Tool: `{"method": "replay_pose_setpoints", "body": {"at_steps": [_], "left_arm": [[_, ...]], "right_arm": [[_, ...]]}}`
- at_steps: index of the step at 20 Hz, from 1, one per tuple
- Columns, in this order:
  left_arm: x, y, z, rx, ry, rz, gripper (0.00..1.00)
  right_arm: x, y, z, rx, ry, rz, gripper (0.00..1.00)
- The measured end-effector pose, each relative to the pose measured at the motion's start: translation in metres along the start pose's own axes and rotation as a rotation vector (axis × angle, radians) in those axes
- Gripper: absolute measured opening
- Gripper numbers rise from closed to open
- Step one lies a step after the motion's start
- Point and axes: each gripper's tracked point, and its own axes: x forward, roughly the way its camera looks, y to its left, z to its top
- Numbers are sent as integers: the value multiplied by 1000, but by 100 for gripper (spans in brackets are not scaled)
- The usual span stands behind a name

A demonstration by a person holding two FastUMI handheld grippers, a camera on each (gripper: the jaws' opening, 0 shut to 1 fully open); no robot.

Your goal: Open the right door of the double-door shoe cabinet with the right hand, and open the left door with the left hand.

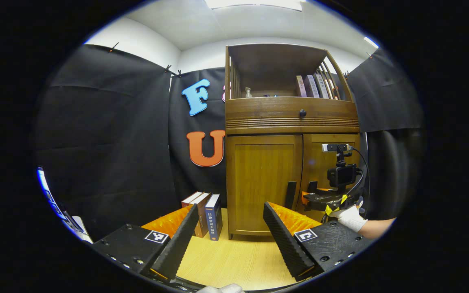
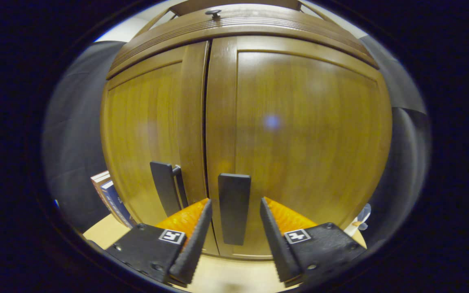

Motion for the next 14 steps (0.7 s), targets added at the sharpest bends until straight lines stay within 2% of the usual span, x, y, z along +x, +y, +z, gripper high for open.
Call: {"method": "replay_pose_setpoints", "body": {"at_steps": [2,3,4,9,14], "left_arm": [[0,2,-2,-9,2,1,96],[1,1,-2,-17,0,-4,100],[0,0,-1,-23,-3,-9,96],[-8,-1,-1,-25,-26,-27,96],[-16,3,-11,-32,-8,-40,96]], "right_arm": [[7,-3,-1,17,-4,-17,49],[4,-2,-2,31,-7,-20,37],[4,-2,-3,44,-7,-19,37],[1,-2,-5,40,29,31,33],[-24,-4,-13,8,38,68,32]]}}
